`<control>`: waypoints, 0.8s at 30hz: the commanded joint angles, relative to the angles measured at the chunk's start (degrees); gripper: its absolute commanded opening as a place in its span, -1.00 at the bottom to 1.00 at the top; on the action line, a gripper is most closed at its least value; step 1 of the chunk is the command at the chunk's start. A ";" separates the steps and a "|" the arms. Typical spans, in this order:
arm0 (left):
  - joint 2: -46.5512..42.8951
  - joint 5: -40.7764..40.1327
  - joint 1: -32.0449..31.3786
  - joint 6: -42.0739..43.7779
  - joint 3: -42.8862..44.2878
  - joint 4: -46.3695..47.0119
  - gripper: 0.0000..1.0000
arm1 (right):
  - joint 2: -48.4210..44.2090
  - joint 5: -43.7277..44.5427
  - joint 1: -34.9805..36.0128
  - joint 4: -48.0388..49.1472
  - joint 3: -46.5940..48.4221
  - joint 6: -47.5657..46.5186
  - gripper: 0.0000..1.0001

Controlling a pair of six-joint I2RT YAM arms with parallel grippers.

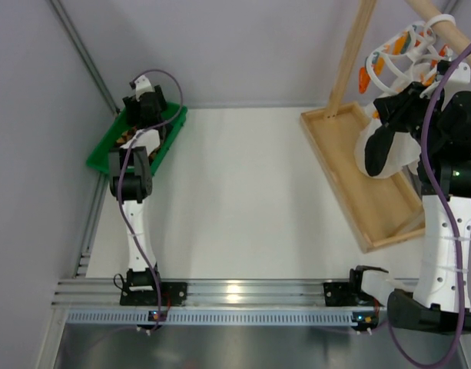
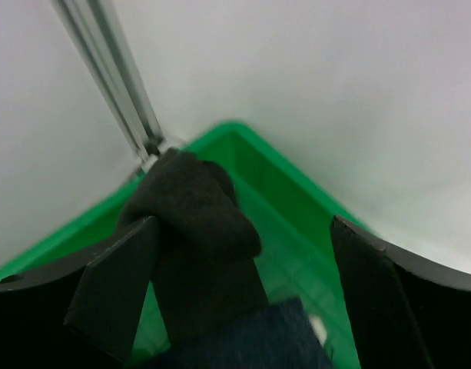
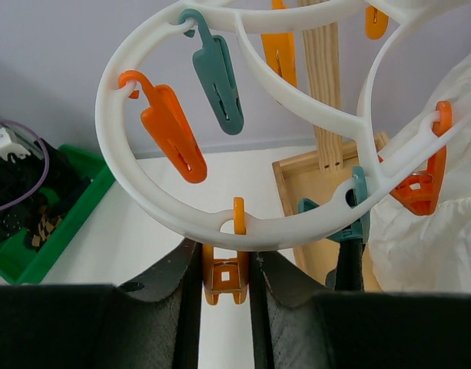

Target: Remove the socks clipped to the hanger

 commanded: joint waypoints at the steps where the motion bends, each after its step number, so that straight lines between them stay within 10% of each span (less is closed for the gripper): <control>1: -4.01 3.56 -0.53 -8.67 -3.10 -6.40 0.96 | -0.12 2.09 0.50 6.01 0.76 -0.48 -1.00; 14: -22.55 -17.16 -8.52 -23.79 -20.69 -9.99 0.97 | 0.94 2.79 1.46 1.01 2.95 1.36 -1.00; 24: -38.21 -8.51 -28.09 -31.53 -30.72 -11.58 0.79 | 1.81 3.58 1.90 -2.96 4.18 2.33 -1.00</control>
